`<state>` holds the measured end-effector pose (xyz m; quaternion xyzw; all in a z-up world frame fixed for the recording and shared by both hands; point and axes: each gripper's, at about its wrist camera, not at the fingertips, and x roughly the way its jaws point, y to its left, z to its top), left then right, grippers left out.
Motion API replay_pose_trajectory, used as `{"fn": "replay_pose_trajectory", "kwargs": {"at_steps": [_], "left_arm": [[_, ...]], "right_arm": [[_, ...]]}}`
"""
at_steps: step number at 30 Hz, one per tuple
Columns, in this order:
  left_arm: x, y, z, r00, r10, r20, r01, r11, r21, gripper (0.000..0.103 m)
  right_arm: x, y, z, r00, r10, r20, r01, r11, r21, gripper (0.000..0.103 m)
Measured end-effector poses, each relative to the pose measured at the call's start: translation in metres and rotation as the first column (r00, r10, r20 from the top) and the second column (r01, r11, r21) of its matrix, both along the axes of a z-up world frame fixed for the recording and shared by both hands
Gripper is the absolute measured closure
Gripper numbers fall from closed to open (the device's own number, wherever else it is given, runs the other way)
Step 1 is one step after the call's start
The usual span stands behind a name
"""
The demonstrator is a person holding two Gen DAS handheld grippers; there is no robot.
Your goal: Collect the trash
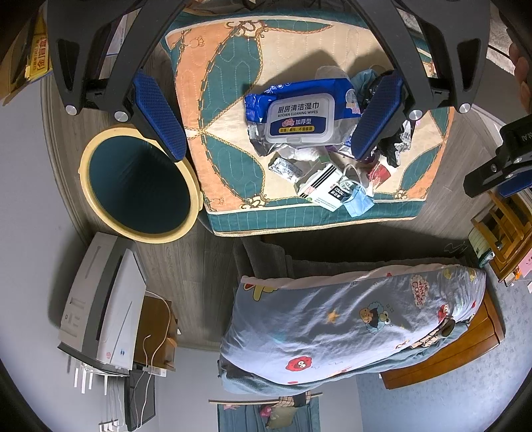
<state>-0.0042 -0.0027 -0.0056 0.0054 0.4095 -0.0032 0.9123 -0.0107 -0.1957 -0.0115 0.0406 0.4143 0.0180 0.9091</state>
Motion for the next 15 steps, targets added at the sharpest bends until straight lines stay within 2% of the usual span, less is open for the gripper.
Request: {"fn": "replay_pose_trajectory", "kwargs": {"at_steps": [15], "left_arm": [[0.0,-0.0007,-0.0003,1.0,0.003,-0.001,-0.003,1.0,-0.003,0.005]], "right_arm": [[0.0009,0.0008,-0.0001,1.0,0.002,-0.004,-0.002,1.0,-0.001,0.006]]}}
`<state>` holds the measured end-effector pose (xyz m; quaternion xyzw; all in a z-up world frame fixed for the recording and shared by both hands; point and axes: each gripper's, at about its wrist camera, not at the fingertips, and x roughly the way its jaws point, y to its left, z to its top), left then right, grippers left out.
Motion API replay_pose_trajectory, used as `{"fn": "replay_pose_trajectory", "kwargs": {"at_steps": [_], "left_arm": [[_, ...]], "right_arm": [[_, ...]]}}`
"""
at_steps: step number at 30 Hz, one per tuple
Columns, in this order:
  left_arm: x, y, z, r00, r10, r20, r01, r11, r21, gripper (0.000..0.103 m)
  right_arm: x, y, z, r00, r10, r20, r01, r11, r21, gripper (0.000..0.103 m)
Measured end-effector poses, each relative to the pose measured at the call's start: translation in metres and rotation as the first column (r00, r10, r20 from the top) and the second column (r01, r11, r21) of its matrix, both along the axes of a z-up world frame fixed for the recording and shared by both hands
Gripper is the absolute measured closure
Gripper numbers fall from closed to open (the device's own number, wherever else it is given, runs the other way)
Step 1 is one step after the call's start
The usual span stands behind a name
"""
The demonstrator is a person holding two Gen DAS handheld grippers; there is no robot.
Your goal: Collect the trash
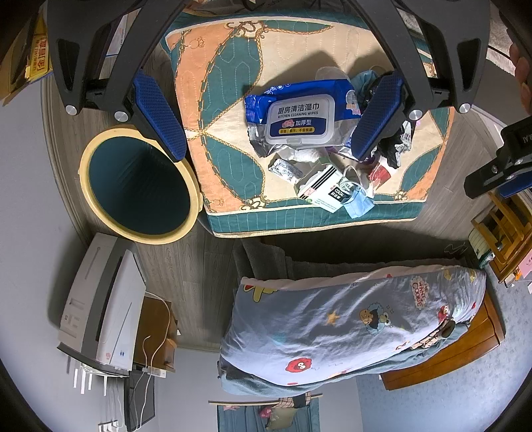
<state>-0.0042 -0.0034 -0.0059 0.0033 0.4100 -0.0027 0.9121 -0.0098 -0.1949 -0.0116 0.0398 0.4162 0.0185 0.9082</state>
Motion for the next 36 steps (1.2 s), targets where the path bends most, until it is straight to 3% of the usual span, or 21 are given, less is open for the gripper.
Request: {"fn": "replay_pose_trajectory", "kwargs": {"at_steps": [6,11,21,27,29,34,36], "left_arm": [[-0.006,-0.003,-0.004,0.999,-0.017,0.037,0.018,1.0,-0.012,0.005],[-0.003,0.004,-0.008,1.0,-0.005,0.0,0.005,1.0,-0.023,0.005],[0.006,0.033,-0.012,0.997,0.069,-0.023,-0.07,0.997,-0.045,0.005],[0.011,0.039,-0.021,0.996,0.077,-0.041,-0.078,0.996,-0.031,0.005],[0.013,0.037,-0.027,0.997,0.059,-0.058,-0.061,0.998,-0.029,0.005],[0.016,0.028,-0.043,0.994,0.02,-0.106,-0.021,1.0,-0.012,0.008],[0.017,0.026,-0.05,0.992,0.016,-0.126,-0.018,1.0,-0.016,0.008]], "right_arm": [[-0.001,0.001,-0.014,1.0,0.0,-0.026,0.0,1.0,0.003,0.006],[0.008,0.006,-0.023,0.996,-0.005,-0.085,0.008,0.999,0.041,0.006],[0.025,0.059,-0.066,0.967,0.132,-0.219,-0.108,0.987,0.118,0.008],[0.033,0.079,-0.094,0.938,0.17,-0.303,-0.146,0.984,0.101,0.037],[0.033,0.081,-0.099,0.928,0.181,-0.325,-0.156,0.983,0.1,0.053],[0.031,0.075,-0.091,0.932,0.194,-0.306,-0.159,0.978,0.135,0.074],[0.03,0.067,-0.085,0.938,0.178,-0.298,-0.137,0.978,0.156,0.076]]}}
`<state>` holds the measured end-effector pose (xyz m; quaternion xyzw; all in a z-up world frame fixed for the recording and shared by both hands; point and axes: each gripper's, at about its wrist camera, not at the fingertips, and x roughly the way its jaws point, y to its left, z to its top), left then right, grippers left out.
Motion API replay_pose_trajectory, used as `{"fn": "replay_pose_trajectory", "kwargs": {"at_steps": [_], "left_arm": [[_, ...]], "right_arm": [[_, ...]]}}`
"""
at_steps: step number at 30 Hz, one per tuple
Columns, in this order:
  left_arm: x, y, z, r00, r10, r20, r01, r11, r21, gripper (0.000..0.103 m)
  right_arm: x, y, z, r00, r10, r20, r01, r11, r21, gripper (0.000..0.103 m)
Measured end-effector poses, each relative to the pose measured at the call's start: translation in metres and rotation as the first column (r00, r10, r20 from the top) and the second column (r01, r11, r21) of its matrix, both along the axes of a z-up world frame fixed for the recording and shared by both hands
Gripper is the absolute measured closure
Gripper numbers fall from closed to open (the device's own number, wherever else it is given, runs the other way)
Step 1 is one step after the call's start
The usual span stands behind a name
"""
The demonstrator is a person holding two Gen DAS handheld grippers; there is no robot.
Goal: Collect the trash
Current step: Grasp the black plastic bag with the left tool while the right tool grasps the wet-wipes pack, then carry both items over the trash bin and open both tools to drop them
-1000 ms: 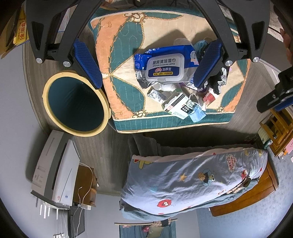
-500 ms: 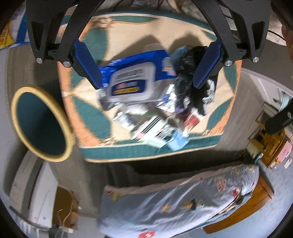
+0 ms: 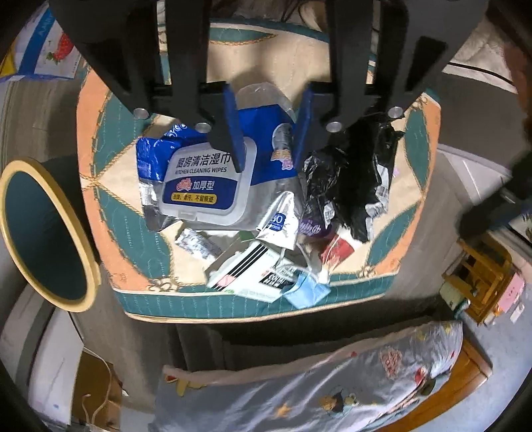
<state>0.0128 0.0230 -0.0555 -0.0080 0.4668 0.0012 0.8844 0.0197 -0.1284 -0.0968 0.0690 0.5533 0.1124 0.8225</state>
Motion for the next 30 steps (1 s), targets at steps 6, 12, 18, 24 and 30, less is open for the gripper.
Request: {"fn": "replay_pose_trajectory", "kwargs": {"at_steps": [6,12,18,24,30], "left_arm": [[0.002,-0.017,-0.021,0.996,-0.064,-0.066,0.065,0.998,0.019,0.022],[0.004,-0.044,-0.044,0.978,-0.16,-0.134,0.167,0.985,0.04,0.04],[0.014,-0.052,-0.062,0.963,-0.178,-0.201,0.196,0.978,0.073,0.059],[0.016,-0.056,-0.065,0.96,-0.184,-0.21,0.216,0.966,0.14,0.092],[0.014,-0.058,-0.053,0.966,-0.193,-0.173,0.218,0.966,0.142,0.094]], "right_arm": [[0.001,-0.033,0.012,0.996,-0.092,0.007,0.092,0.992,0.087,0.09],[0.004,-0.06,0.019,0.987,-0.163,0.007,0.161,0.98,0.116,0.091],[0.004,-0.079,0.019,0.978,-0.209,-0.001,0.208,0.973,0.098,0.091],[0.005,-0.1,0.015,0.961,-0.272,-0.037,0.275,0.955,0.111,0.088],[0.01,-0.108,-0.001,0.952,-0.296,-0.074,0.302,0.948,0.101,0.056]]}}
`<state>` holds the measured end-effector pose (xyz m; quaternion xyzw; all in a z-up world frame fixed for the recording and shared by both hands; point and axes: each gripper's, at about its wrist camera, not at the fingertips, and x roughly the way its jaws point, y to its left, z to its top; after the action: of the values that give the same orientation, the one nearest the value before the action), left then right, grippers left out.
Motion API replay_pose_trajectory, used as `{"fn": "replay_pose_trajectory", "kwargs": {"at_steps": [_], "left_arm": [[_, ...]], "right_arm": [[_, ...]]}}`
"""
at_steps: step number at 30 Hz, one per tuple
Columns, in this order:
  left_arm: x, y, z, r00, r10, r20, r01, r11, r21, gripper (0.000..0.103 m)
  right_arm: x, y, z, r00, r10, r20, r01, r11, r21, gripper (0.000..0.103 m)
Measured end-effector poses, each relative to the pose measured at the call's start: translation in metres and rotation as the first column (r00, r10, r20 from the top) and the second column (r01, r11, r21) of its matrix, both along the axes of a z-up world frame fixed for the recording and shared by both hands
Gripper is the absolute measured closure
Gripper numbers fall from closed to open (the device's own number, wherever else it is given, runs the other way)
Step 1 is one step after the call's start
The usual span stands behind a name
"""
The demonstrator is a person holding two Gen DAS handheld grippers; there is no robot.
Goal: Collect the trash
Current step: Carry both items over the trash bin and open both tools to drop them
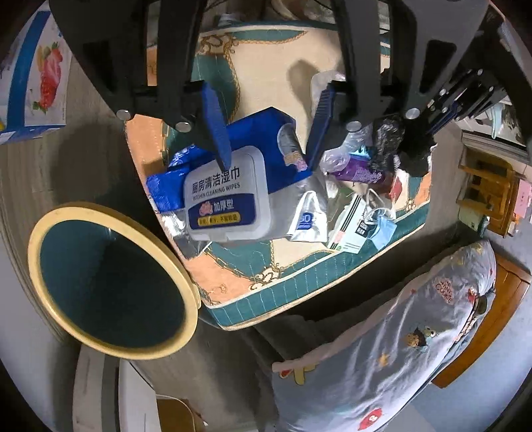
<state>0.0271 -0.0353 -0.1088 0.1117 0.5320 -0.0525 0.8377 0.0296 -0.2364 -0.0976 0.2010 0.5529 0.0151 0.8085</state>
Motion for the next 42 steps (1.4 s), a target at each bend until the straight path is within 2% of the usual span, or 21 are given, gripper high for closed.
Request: {"fn": "replay_pose_trajectory", "kwargs": {"at_steps": [1,3,5,8,14,18,24,29,34,42], "left_arm": [[0.0,-0.001,0.0,1.0,-0.004,0.002,0.004,1.0,0.003,0.094],[-0.002,-0.002,0.003,1.0,-0.009,0.01,0.009,1.0,0.005,0.095],[-0.003,-0.002,0.007,1.0,-0.011,0.026,0.011,1.0,0.003,0.095],[-0.004,0.003,0.019,0.998,0.0,0.061,0.002,0.999,-0.032,0.095],[-0.011,0.01,0.05,0.988,0.02,0.153,0.0,0.992,-0.128,0.095],[-0.014,0.013,0.075,0.976,0.023,0.216,0.024,0.976,-0.216,0.095],[-0.016,0.003,0.102,0.955,-0.008,0.297,0.086,0.964,-0.252,0.095],[-0.012,-0.011,0.107,0.954,-0.035,0.299,0.121,0.954,-0.274,0.095],[-0.008,-0.033,0.115,0.945,-0.08,0.316,0.17,0.948,-0.269,0.095],[0.008,-0.072,0.115,0.939,-0.143,0.313,0.231,0.936,-0.265,0.095]], "right_arm": [[0.002,-0.002,-0.002,1.0,-0.001,0.002,0.001,1.0,0.007,0.057],[0.003,-0.001,0.0,1.0,0.016,0.021,-0.016,1.0,-0.018,0.073],[0.004,0.001,0.005,0.999,0.031,0.039,-0.03,0.999,-0.041,0.085],[0.002,-0.001,0.013,0.997,0.038,0.074,-0.035,0.998,-0.05,0.089],[0.004,-0.017,0.026,0.992,-0.004,0.123,0.003,1.0,0.009,0.093],[0.004,-0.025,0.041,0.987,-0.023,0.156,0.014,0.998,0.058,0.094],[0.001,-0.037,0.076,0.97,-0.026,0.241,-0.005,0.992,0.127,0.096],[0.003,-0.053,0.087,0.965,-0.051,0.257,-0.003,0.979,0.206,0.097],[0.011,-0.065,0.099,0.959,-0.045,0.281,-0.018,0.976,0.218,0.097],[0.027,-0.086,0.1,0.953,-0.042,0.301,-0.013,0.984,0.18,0.097]]}}
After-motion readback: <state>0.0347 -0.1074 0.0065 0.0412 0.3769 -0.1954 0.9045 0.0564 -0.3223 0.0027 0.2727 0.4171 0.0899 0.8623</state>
